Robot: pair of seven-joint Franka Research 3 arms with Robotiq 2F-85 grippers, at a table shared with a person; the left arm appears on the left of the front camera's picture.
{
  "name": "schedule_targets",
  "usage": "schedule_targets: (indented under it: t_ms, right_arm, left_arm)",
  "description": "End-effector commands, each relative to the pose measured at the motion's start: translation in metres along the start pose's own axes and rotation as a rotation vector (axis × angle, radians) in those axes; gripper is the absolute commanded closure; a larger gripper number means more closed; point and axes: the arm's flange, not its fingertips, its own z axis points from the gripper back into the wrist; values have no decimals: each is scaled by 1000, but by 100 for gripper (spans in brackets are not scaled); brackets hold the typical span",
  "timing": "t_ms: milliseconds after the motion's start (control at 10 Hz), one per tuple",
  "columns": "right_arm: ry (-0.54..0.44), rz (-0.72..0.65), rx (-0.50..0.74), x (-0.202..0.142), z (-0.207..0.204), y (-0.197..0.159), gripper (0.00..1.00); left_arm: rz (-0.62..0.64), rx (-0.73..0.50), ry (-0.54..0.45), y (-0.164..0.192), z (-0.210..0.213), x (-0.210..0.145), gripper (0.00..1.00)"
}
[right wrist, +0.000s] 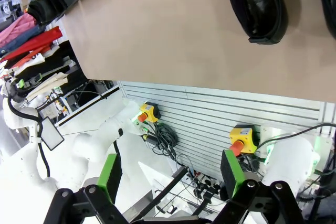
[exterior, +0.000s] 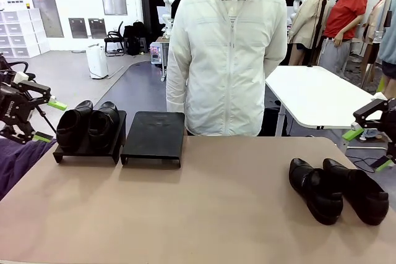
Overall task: Organize the shoes by placing them on the stand.
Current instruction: Place the Shoe from the middle of the table onto the Shoes Stand, then pick up one Shoe and place it in the middle of the table.
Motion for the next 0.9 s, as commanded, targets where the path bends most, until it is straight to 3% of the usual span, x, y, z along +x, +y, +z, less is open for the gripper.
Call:
schedule_targets:
  t_ms: [0,800]
  right_arm:
    - [-15,24,18,1,0,1,0]
    - [-15,24,18,1,0,1,0]
  left_arm:
    - [-64,110,39,-8,-2,-5,0]
    - [-64,110,39,-8,-2,-5,0]
